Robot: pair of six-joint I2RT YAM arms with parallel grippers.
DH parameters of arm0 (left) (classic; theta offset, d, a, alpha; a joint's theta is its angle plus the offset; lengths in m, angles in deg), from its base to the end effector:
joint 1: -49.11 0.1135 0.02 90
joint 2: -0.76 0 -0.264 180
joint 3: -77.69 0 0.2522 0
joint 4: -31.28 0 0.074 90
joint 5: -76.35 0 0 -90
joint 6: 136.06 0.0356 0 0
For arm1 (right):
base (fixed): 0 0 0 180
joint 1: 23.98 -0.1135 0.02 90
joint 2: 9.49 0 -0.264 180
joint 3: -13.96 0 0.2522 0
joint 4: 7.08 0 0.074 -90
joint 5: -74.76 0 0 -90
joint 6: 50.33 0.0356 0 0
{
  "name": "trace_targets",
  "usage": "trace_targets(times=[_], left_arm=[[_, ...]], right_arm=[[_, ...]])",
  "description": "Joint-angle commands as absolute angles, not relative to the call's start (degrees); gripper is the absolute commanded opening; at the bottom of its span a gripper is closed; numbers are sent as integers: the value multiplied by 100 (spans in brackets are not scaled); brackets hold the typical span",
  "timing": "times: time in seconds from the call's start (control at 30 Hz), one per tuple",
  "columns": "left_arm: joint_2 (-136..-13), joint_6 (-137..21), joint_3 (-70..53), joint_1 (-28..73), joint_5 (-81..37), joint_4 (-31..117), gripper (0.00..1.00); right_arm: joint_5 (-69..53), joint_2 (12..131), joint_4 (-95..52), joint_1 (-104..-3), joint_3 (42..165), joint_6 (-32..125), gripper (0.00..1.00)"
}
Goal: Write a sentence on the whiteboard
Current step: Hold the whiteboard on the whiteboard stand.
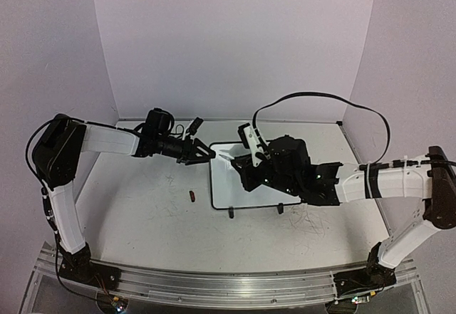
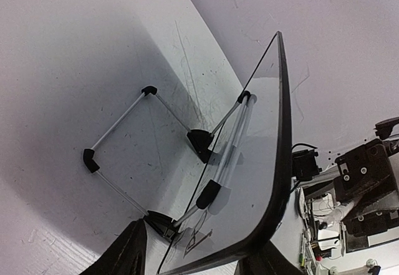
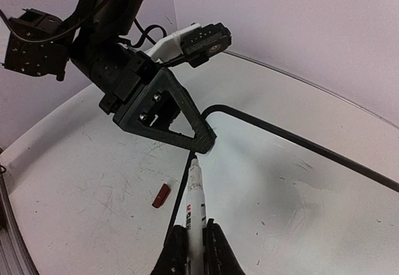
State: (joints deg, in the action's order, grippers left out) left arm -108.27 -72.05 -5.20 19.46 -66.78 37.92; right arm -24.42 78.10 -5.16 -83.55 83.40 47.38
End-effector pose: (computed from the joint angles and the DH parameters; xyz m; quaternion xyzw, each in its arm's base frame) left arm 0.3445 -0.2289 0.2003 0.2391 0.7780 -0.5471 0.1956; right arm 0.1839 0.3018 0.2682 -0.3054 0.7380 0.2781 0.5336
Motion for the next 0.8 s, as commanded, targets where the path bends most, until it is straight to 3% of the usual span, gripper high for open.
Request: trace_targets(times=[0.0,0.23,0.77], left_arm=[[-10943,-7085,-800,1922,-6865,3675,47],[-11036,-7005,-881,1916,-6901,3632,34],[-10981,-6710,-759,1849,-6910,3616,19]], right_arm=[[-2414,7565,-302,-8407,8267,4692,0],[-2475,7631,-343,-8441,8266,4681,0],[-3015,8297,-581,-8595,8740,4906,0]])
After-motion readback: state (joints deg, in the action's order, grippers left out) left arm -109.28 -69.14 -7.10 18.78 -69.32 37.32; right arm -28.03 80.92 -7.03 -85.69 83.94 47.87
